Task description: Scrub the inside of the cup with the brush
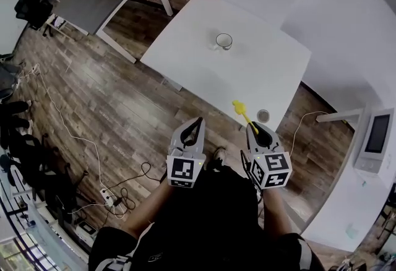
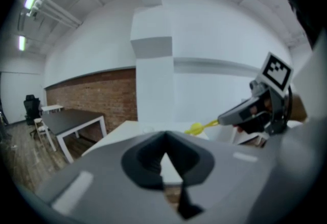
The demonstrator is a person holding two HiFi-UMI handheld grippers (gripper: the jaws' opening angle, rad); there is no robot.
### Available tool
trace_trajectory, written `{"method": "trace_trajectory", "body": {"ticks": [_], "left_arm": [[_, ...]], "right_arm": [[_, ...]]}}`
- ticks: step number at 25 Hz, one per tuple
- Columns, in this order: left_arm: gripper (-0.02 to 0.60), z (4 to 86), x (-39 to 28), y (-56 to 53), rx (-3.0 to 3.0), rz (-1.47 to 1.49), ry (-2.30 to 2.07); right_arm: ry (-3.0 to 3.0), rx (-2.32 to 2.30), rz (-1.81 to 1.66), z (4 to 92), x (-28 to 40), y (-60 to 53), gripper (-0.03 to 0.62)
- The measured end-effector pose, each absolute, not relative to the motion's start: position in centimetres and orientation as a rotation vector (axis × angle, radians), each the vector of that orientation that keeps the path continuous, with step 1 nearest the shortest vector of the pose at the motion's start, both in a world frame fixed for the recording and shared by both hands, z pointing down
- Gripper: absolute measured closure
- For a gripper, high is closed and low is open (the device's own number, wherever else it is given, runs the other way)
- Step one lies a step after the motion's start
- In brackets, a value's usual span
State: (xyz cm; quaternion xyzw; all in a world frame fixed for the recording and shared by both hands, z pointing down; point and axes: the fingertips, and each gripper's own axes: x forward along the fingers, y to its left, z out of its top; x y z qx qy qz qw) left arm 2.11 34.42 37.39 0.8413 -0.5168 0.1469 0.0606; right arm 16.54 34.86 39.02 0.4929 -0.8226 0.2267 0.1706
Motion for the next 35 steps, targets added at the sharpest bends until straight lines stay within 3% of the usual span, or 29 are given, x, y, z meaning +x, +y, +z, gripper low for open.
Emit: {"method": "trace_trajectory", "body": {"ticks": [23,35], "left_arm": [[0.578,39.3,-5.2,15.5,2.642,0.466,-1.364],[0.578,40.7,-1.3,10.9,2.692,0.510,-1.221]], "right_arm": [[-2.177,1.513,0.699,38.7,8.8,20.8,0.563],[-2.136,1.546,0.732,39.0,10.5,17.1,0.563]]}}
